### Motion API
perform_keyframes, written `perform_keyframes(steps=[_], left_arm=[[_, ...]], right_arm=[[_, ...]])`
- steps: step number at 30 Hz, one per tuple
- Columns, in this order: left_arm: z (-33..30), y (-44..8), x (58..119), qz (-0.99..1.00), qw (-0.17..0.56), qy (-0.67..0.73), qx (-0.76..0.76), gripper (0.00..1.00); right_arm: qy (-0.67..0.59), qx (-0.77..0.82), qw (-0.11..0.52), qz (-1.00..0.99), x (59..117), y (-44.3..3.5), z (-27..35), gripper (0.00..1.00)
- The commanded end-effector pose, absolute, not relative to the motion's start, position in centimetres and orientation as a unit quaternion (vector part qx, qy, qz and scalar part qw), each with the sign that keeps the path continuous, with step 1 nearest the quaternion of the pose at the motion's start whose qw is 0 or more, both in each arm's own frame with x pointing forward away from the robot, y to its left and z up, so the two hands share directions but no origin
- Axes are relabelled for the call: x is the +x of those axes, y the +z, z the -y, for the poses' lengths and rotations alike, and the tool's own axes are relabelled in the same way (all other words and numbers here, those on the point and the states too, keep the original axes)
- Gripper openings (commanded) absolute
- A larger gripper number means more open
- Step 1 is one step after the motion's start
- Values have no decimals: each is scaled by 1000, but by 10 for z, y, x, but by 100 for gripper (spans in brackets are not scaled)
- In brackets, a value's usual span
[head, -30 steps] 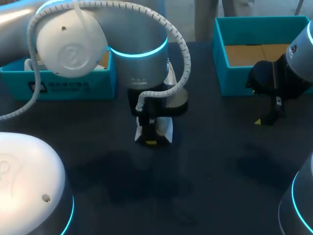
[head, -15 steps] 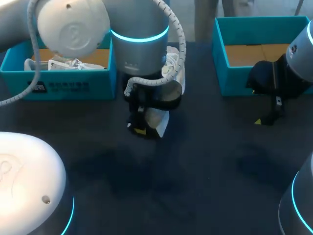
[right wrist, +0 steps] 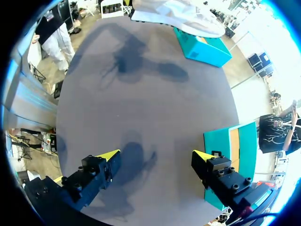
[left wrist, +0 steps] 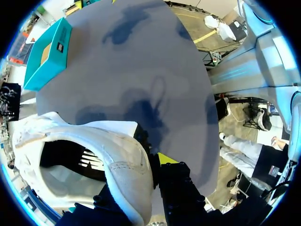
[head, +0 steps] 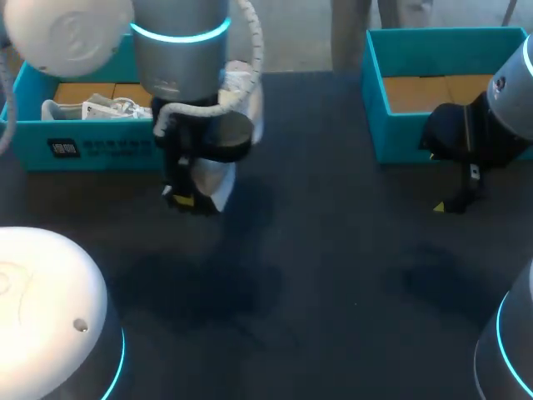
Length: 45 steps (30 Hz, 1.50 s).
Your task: Take the shoe out of the shoebox, open the shoe tongue, remove and reinsert the insole, then place the shoe into the shoebox
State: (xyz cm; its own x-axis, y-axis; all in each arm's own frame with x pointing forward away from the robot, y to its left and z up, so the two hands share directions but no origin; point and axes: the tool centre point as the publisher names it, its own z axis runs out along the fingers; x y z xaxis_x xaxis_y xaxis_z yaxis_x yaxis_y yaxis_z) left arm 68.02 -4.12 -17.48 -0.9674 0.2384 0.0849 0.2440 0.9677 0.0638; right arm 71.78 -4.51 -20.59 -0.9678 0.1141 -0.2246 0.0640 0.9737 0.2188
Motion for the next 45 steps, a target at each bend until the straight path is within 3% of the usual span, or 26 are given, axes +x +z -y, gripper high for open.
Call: perform_keyframes(steps=[1, 25, 45], left_arm=[[-12, -176, 688, 992, 36, 4, -117, 0], [-154, -188, 753, 997, 44, 14, -57, 0], [-216, -182, 831, 996, 46, -19, -79, 0]], right_arm=[[105, 46, 119, -986, 718, -207, 45, 100], [105, 46, 119, -986, 718, -207, 45, 100], [105, 46, 119, -986, 718, -207, 45, 100]])
